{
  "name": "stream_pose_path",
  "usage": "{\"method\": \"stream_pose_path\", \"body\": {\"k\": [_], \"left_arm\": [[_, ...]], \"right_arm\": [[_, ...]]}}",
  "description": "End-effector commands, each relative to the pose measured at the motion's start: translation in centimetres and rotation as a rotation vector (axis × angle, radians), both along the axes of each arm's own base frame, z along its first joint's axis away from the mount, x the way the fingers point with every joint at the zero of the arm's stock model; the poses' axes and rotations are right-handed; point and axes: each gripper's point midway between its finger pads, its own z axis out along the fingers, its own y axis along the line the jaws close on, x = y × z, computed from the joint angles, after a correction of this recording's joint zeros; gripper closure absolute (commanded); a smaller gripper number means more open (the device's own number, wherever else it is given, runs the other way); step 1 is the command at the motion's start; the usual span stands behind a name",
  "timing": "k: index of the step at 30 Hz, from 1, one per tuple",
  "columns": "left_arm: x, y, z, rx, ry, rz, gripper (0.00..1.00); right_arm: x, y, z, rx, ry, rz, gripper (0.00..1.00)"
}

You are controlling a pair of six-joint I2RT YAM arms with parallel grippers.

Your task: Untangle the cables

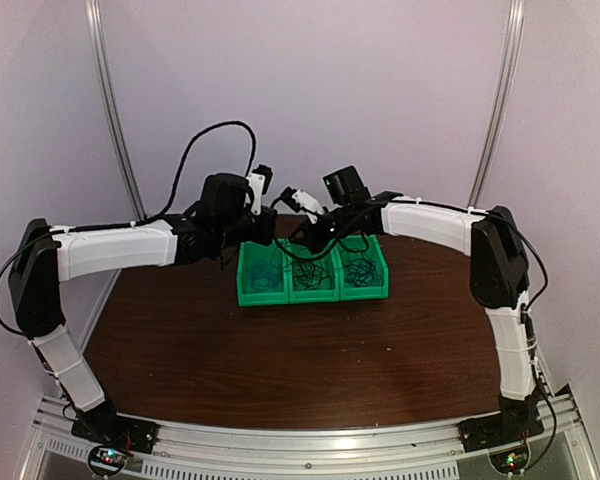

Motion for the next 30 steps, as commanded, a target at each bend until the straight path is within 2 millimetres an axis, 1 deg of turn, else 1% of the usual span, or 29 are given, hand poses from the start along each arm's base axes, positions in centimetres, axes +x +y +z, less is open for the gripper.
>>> {"method": "stream_pose_path", "body": {"k": [1, 5, 9, 14, 16, 18, 19, 22, 26, 30], "left_arm": [[-0.1, 0.6, -1.4, -0.107, 0.023, 0.013, 1.0], [0.1, -1.6, -2.8, -0.16, 0.062, -0.06, 1.0], [0.9, -3.2, -3.8, -0.196, 0.082, -0.084, 1.0], [1.7, -5.3, -6.5, -0.231, 0.151, -0.117, 1.0], [2.0, -5.9, -7.7, -0.246, 0.176, -0.117, 1.0], [2.4, -6.2, -8.8, -0.257, 0.196, -0.106, 1.0], [2.6, -6.3, -9.7, -0.255, 0.21, -0.097, 1.0], [3.1, -6.4, -10.9, -0.248, 0.226, -0.076, 1.0], [3.4, -6.6, -11.8, -0.249, 0.238, -0.064, 1.0], [3.5, -6.6, -12.0, -0.248, 0.242, -0.06, 1.0]], "right_arm": [[0.1, 0.4, -0.5, -0.015, 0.017, -0.022, 1.0], [0.8, -1.7, -0.7, -0.05, -0.018, -0.065, 1.0], [2.0, -3.9, -1.3, -0.086, -0.033, -0.111, 1.0], [3.5, -6.3, -2.4, -0.109, -0.045, -0.176, 1.0], [4.1, -7.0, -2.8, -0.107, -0.046, -0.196, 1.0], [4.6, -7.2, -3.5, -0.119, -0.044, -0.201, 1.0], [4.7, -7.1, -3.8, -0.128, -0.043, -0.196, 1.0], [5.3, -6.7, -4.7, -0.137, -0.029, -0.191, 1.0], [5.7, -6.3, -5.0, -0.123, -0.025, -0.192, 1.0], [5.6, -6.0, -5.2, -0.124, -0.016, -0.179, 1.0]]}}
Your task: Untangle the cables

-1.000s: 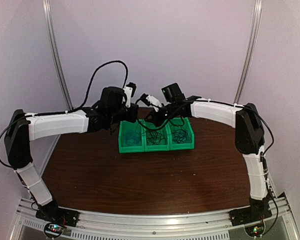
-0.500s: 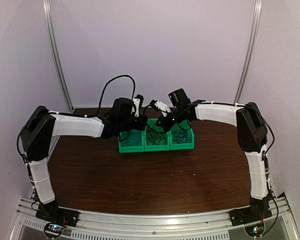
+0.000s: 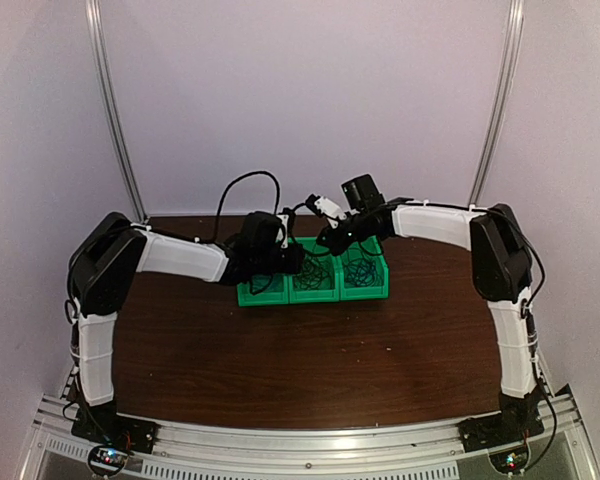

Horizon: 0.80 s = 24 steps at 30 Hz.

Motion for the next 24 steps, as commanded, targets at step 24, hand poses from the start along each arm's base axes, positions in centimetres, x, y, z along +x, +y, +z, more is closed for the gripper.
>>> {"method": "stream_pose_path", "body": {"k": [24], "left_arm": [[3.8, -0.1, 6.2, 0.036, -0.167, 0.088, 0.8]], "right_arm": [[0.0, -6.4, 7.1, 0.022, -0.067, -0.108, 0.6]]}}
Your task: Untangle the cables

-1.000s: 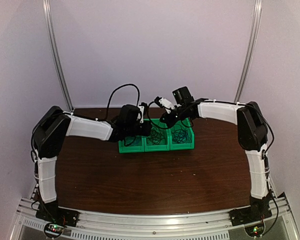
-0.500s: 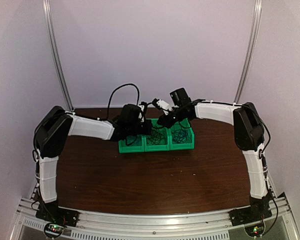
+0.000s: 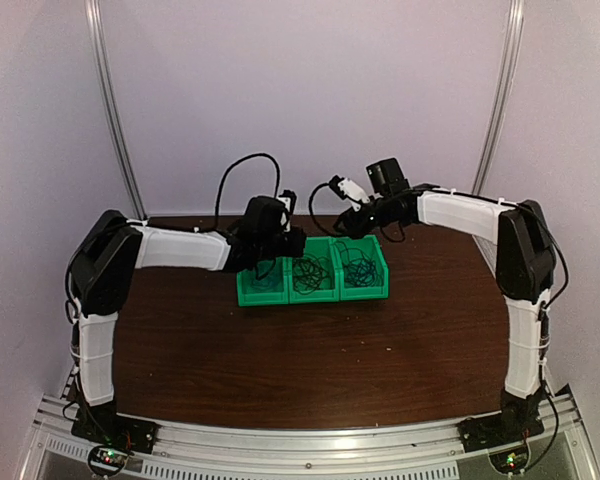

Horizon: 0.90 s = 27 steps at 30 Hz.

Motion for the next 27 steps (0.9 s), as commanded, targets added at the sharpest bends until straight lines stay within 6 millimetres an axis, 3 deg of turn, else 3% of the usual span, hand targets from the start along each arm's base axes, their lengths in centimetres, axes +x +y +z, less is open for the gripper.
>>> {"method": "stream_pose_path", "body": {"k": [1, 4, 6, 9, 11, 13, 17, 19, 22, 25, 27], "left_arm": [[1.6, -0.5, 3.9, 0.007, -0.105, 0.003, 0.77], [1.3, -0.2, 6.8, 0.013, -0.158, -0.01, 0.67], [1.1, 0.5, 8.7, 0.045, -0.191, -0.002, 0.55], [0.7, 2.0, 11.0, 0.125, -0.211, 0.007, 0.33], [0.3, 3.5, 11.4, 0.185, -0.181, 0.018, 0.24], [-0.2, 5.4, 12.0, 0.226, -0.165, 0.038, 0.04], [-1.2, 10.8, 12.7, 0.244, -0.118, 0.129, 0.02], [-1.9, 14.0, 12.7, 0.222, -0.067, 0.177, 0.02], [-2.2, 18.3, 10.8, 0.27, 0.032, 0.273, 0.02], [-2.7, 19.5, 10.9, 0.304, -0.003, 0.279, 0.02], [-3.5, 19.1, 10.9, 0.29, -0.069, 0.223, 0.02]], "right_arm": [[-1.3, -2.5, 3.7, 0.023, -0.037, -0.021, 0.6], [-2.9, -4.5, 5.5, 0.053, -0.044, -0.021, 0.59], [-3.5, -6.8, 7.7, 0.091, -0.076, -0.05, 0.58], [-4.1, -11.6, 10.5, 0.117, -0.152, -0.134, 0.52], [-4.8, -15.3, 13.3, 0.119, -0.241, -0.206, 0.43], [-5.8, -18.2, 15.1, 0.105, -0.315, -0.278, 0.34], [-7.8, -22.9, 18.0, 0.086, -0.438, -0.467, 0.01], [-9.0, -24.2, 18.9, 0.096, -0.481, -0.532, 0.0], [-10.4, -25.3, 19.3, 0.118, -0.508, -0.589, 0.0], [-11.0, -25.5, 18.2, 0.124, -0.493, -0.598, 0.0], [-11.0, -25.4, 17.6, 0.145, -0.478, -0.604, 0.0]]}}
